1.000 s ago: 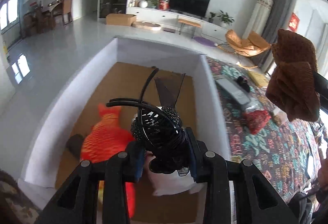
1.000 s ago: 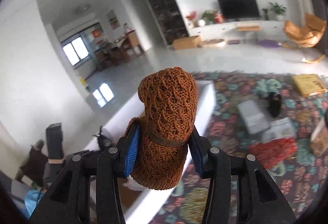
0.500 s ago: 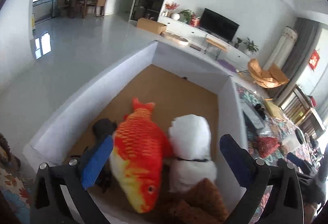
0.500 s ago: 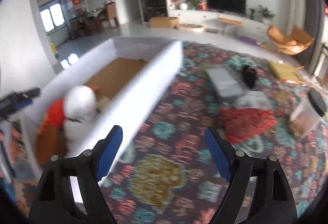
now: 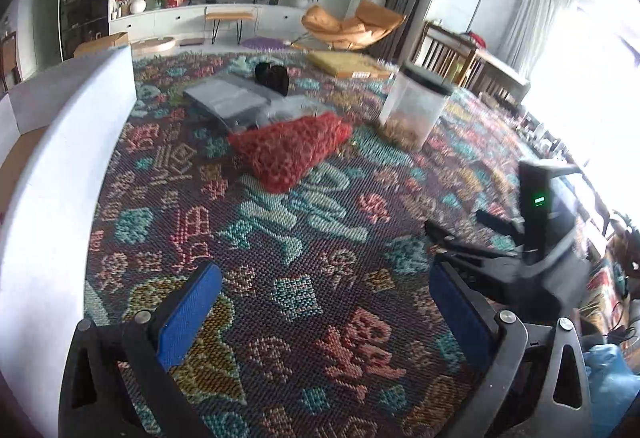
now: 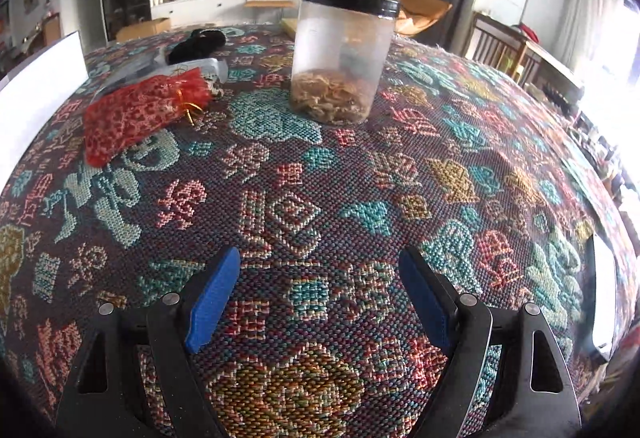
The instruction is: Organize soft objects
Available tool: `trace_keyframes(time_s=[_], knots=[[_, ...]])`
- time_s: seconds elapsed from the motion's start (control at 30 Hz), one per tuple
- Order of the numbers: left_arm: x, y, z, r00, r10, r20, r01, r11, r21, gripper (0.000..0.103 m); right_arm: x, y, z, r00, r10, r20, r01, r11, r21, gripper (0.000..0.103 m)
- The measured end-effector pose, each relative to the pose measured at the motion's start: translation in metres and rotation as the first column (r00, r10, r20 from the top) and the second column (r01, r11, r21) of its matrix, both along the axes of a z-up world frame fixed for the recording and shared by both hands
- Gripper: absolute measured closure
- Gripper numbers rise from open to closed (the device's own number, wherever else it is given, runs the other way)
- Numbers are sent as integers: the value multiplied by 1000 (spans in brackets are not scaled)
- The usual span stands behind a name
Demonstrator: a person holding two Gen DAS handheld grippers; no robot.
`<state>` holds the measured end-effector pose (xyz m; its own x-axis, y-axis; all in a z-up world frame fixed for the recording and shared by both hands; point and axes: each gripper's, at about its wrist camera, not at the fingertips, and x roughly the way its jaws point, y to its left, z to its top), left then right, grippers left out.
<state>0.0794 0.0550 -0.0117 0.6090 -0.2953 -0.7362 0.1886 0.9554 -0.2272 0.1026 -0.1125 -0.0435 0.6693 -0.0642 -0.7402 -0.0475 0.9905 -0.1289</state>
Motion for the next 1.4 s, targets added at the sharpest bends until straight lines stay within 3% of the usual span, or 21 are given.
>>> trace_keyframes(time_s=[0.23, 0.37, 0.43, 1.4], knots=[[52, 5, -43, 999, 31, -29, -25, 983, 180, 0, 3, -5, -7, 999, -16, -41, 18, 999, 28, 15], [59, 9, -66, 998, 45, -47, -34, 975, 218, 0, 7, -17, -11, 997, -29, -65, 37, 992, 118, 13], [57, 7, -66, 998, 40, -43, -29, 972, 233, 0, 7, -14, -11, 997, -30, -65, 36, 994, 103, 12], [57, 8, -66, 998, 44, -45, -33, 974, 223, 0, 8, -12, -11, 997, -31, -67, 38, 993, 107, 12]])
